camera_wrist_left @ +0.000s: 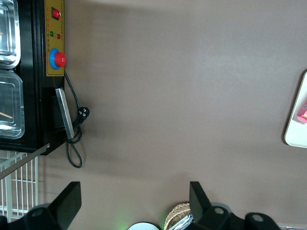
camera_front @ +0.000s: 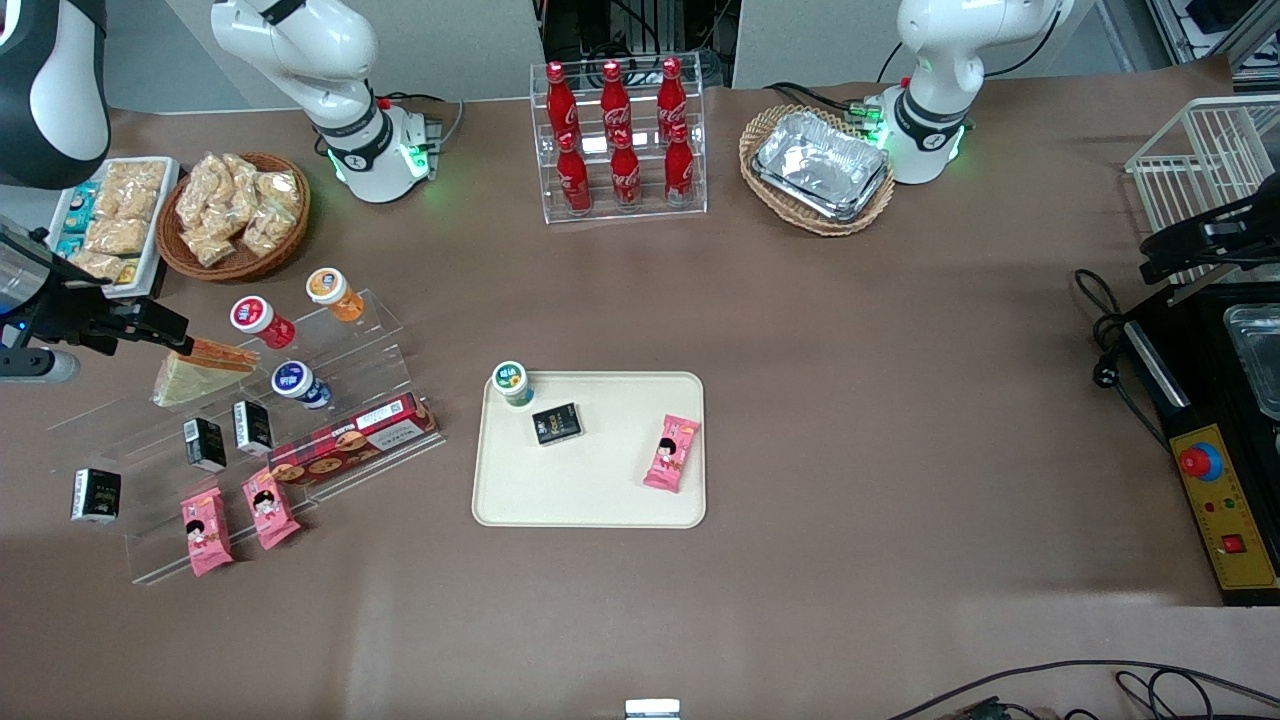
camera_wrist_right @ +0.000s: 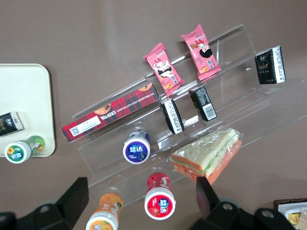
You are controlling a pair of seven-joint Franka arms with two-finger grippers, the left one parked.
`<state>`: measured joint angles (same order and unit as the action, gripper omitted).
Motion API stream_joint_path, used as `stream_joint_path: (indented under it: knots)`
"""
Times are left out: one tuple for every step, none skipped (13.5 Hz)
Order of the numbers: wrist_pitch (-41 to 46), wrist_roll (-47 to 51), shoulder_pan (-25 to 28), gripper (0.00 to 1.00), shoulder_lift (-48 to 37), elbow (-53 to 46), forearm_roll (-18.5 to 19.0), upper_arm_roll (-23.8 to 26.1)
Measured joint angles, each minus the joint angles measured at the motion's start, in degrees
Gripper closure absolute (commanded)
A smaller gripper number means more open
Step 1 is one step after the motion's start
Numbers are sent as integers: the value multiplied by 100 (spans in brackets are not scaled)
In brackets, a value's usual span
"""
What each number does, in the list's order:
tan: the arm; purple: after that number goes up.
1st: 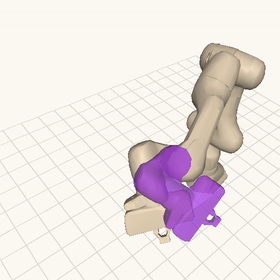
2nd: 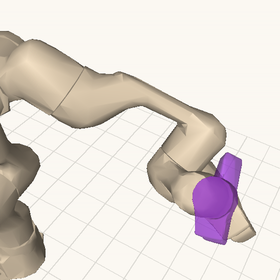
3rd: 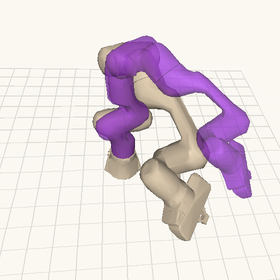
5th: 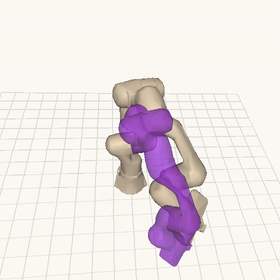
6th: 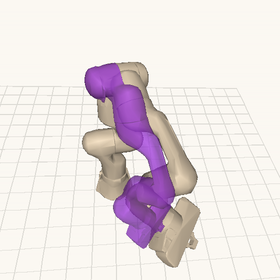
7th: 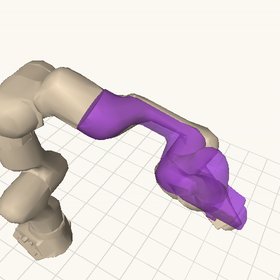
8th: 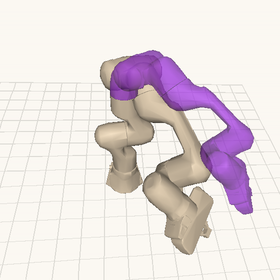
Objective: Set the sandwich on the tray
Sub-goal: 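Move the right gripper over the wrapped sandwich on the acrylic rack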
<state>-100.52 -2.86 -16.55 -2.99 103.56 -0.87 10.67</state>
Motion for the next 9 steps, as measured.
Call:
stream_joint_path:
  knots:
    - [0,0,0,0,-13,0,0,0]
    - [0,0,0,0,-27,-1,0,0]
    - [0,0,0,0,-48,-1,0,0]
    - [0,0,0,0,-66,-2,0,0]
    - [0,0,0,0,-74,-2,0,0]
    - [-4,0,0,0,-74,-1,0,0]
    - [-7,0,0,0,-73,-1,0,0]
    - [-13,0,0,0,-73,-1,0,0]
    - [-19,0,0,0,-71,-2,0,0]
